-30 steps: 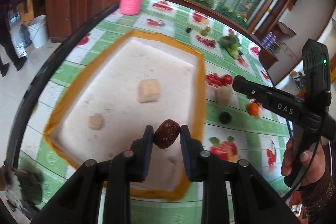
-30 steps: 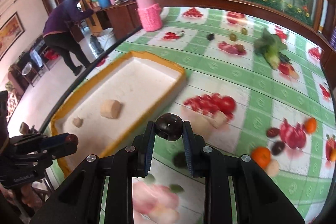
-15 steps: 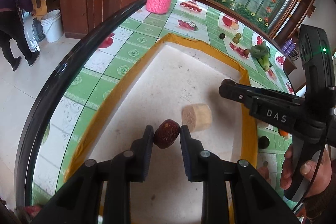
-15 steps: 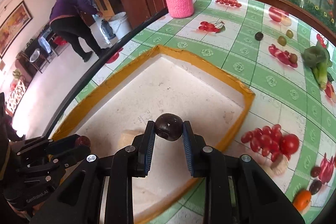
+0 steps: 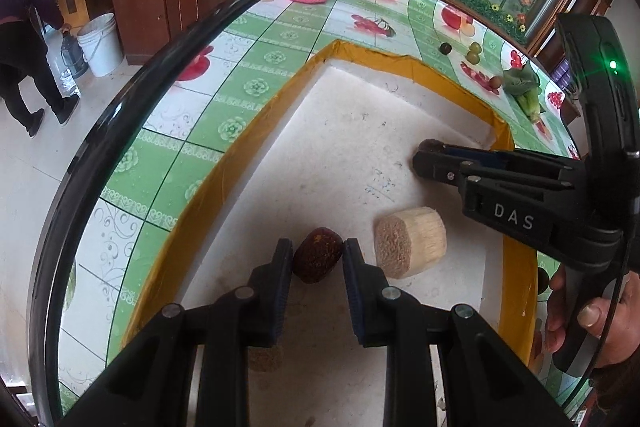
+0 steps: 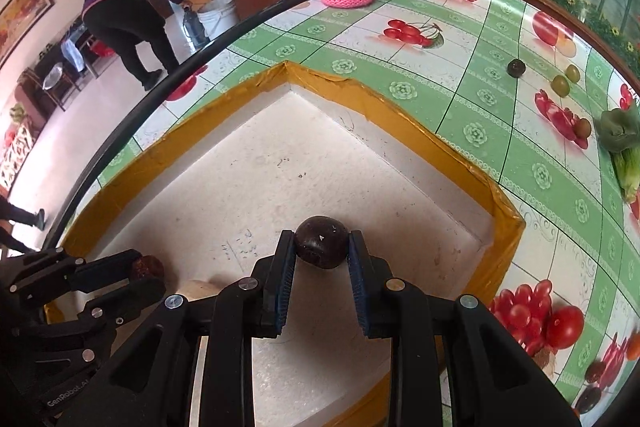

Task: Organize fruits
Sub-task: 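Carry the plum and date into the white tray and open both tools, then withdraw both open tools from the tray back over the table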

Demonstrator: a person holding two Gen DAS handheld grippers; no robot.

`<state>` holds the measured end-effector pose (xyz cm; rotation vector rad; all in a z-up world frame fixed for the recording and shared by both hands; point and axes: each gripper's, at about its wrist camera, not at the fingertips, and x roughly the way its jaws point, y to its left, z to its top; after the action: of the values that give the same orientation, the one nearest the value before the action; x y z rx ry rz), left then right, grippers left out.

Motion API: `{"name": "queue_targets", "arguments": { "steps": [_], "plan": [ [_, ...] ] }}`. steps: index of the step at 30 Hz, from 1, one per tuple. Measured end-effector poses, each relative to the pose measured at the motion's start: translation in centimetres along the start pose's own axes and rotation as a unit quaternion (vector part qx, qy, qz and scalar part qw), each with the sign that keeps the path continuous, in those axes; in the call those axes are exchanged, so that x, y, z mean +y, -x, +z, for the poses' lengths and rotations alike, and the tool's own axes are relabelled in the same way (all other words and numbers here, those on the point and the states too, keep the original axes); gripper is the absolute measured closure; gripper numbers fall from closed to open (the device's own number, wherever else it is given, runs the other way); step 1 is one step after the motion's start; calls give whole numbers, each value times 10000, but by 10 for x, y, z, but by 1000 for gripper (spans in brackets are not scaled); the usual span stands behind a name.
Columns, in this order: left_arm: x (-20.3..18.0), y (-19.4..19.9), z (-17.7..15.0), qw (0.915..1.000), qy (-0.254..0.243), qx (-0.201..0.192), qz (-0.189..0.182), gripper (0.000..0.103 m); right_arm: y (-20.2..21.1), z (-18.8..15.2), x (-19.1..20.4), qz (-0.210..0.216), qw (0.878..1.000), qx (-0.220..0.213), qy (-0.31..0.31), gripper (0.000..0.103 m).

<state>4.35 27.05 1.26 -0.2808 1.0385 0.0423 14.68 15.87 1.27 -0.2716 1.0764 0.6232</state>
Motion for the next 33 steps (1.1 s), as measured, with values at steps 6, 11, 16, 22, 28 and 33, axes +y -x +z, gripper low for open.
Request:
{"name": "queue_targets", "arguments": {
  "steps": [6, 11, 16, 22, 28, 33],
  "plan": [
    [-3, 2, -3, 9999, -8, 30, 95, 60, 1, -1, 2, -12, 10000, -1, 62, 73],
    [-5, 9, -11, 9997, -45, 45, 224, 52, 11, -5, 1, -85, 9999, -70, 24, 69],
    [-5, 22, -21, 9996, 9, 3, 272, 45, 31, -15, 1, -46, 9998, -193, -72, 69],
    [-11, 39, -32, 9992, -76, 5, 405, 39, 63, -36, 8, -14, 9991, -417, 72, 67],
    [-18, 62, -39, 9990, -27, -200, 389, 27, 97, -65, 4, -84, 9978, -638, 160, 60],
    [-35, 71, -45, 9988, -138, -247, 394, 23, 119, -89, -13, -225, 9959, -869, -61, 36]
  ]
}}
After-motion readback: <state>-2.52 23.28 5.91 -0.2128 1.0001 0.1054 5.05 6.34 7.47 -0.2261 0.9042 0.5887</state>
